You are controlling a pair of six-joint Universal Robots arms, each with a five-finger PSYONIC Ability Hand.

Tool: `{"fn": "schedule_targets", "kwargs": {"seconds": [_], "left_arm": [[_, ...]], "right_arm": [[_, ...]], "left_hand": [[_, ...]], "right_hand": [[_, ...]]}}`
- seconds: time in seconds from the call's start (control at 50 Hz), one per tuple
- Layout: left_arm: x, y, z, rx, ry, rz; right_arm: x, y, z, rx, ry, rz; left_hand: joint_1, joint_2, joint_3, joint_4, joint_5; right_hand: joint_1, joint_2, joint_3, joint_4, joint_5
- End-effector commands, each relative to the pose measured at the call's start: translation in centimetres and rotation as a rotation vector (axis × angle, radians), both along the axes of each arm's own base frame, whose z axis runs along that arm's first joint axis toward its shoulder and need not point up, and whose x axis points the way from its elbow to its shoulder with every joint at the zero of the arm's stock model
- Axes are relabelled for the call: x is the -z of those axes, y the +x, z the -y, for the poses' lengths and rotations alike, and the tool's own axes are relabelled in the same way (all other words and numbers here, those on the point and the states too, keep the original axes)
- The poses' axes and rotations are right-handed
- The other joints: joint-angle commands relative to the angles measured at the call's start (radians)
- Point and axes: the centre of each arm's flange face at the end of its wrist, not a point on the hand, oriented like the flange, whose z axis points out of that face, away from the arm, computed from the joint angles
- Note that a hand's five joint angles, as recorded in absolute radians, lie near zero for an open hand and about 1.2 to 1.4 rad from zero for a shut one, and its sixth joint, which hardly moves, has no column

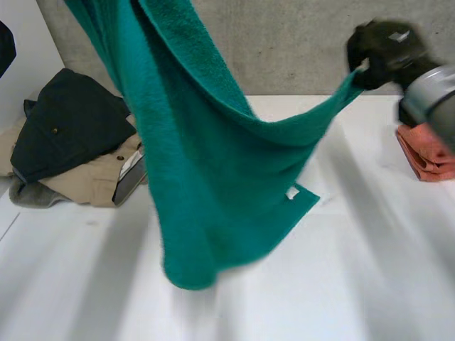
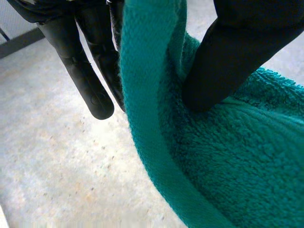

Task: Fold the laundry.

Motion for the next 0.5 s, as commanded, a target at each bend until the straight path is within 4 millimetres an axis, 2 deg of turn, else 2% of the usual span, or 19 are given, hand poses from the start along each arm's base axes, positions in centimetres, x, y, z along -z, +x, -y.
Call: {"fn": "schedule_targets", "kwargs": {"seconds": [0.02,0.08,0.12,0.14,0.18,0.2,0.22,0.24,0.26,0.3,0.34,0.4,0.42,0.44,0.48,0.5], "left_arm": [[2.7,0.2,3.3,-0.064,0.088,0.057],[5.7,0.1,5.9,-0.104,0.178,0.11],[7.5,-0.1,7.1,-0.114,0.233,0.141],[9.7,-0.5,8.5,-0.122,0.297,0.179],[12.0,-1.1,9.8,-0.122,0.361,0.217],[13.2,-1.3,10.4,-0.123,0.393,0.235],[15.5,-1.6,11.6,-0.131,0.457,0.271],[16.5,-1.7,12.2,-0.134,0.484,0.287],[17.7,-1.8,13.0,-0.144,0.516,0.305],[20.1,-2.0,14.9,-0.155,0.569,0.334],[21.4,-2.6,16.0,-0.152,0.585,0.346],[22.1,-3.7,18.8,-0.156,0.563,0.332],[21.9,-3.9,19.6,-0.158,0.545,0.324],[20.8,-4.6,21.0,-0.157,0.493,0.295],[18.9,-5.4,22.5,-0.155,0.413,0.253],[17.6,-5.8,23.1,-0.153,0.361,0.228]], "right_arm": [[-5.0,-4.3,-5.0,-0.008,-0.014,-0.154],[-6.5,-6.1,-6.6,0.051,-0.068,-0.237],[-6.2,-6.9,-7.2,0.08,-0.062,-0.314],[-5.7,-7.0,-7.3,0.086,-0.042,-0.343],[-4.7,-7.1,-7.2,0.087,-0.01,-0.407],[-3.2,-7.1,-6.8,0.082,0.039,-0.47],[-2.4,-7.2,-6.6,0.079,0.067,-0.503],[-1.5,-7.2,-6.3,0.079,0.097,-0.538],[0.6,-7.1,-5.5,0.068,0.16,-0.6],[2.5,-6.7,-4.6,0.054,0.203,-0.65],[4.5,-6.1,-2.9,0.067,0.239,-0.678],[5.8,-5.2,-0.8,0.095,0.236,-0.679],[6.2,-4.1,0.9,0.119,0.188,-0.658],[6.1,-3.6,1.7,0.133,0.152,-0.639],[5.5,-2.8,3.3,0.165,0.074,-0.583],[3.7,-2.1,4.6,0.199,-0.038,-0.506]], "left_hand": [[0.233,0.194,0.199,0.194,0.257],[0.233,0.194,0.199,0.194,0.257],[0.233,0.194,0.199,0.194,0.257],[0.233,0.194,0.199,0.194,0.257],[0.233,0.194,0.199,0.194,0.257],[0.233,0.194,0.199,0.194,0.257],[0.233,0.194,0.199,0.194,0.257],[0.233,0.194,0.199,0.194,0.257],[0.233,0.194,0.199,0.194,0.257],[0.233,0.194,0.199,0.194,0.257],[0.233,0.194,0.199,0.194,0.257],[0.233,0.194,0.199,0.194,0.257],[0.233,0.194,0.199,0.194,0.257],[0.233,0.194,0.199,0.194,0.257],[0.233,0.194,0.199,0.194,0.257],[0.233,0.194,0.199,0.194,0.257]], "right_hand": [[0.327,0.217,0.209,0.207,0.244],[0.327,0.217,0.209,0.207,0.244],[0.327,0.217,0.209,0.207,0.244],[0.327,0.217,0.209,0.207,0.244],[0.327,0.217,0.209,0.207,0.244],[0.327,0.217,0.209,0.207,0.244],[0.327,0.217,0.209,0.207,0.244],[0.327,0.217,0.209,0.207,0.244],[0.327,0.217,0.209,0.207,0.244],[0.327,0.217,0.209,0.207,0.244],[0.327,0.217,0.209,0.207,0.244],[0.327,0.217,0.209,0.207,0.244],[0.327,0.217,0.209,0.207,0.244],[0.327,0.217,0.209,0.207,0.244],[0.327,0.217,0.209,0.207,0.244],[0.327,0.217,0.209,0.207,0.244]]}}
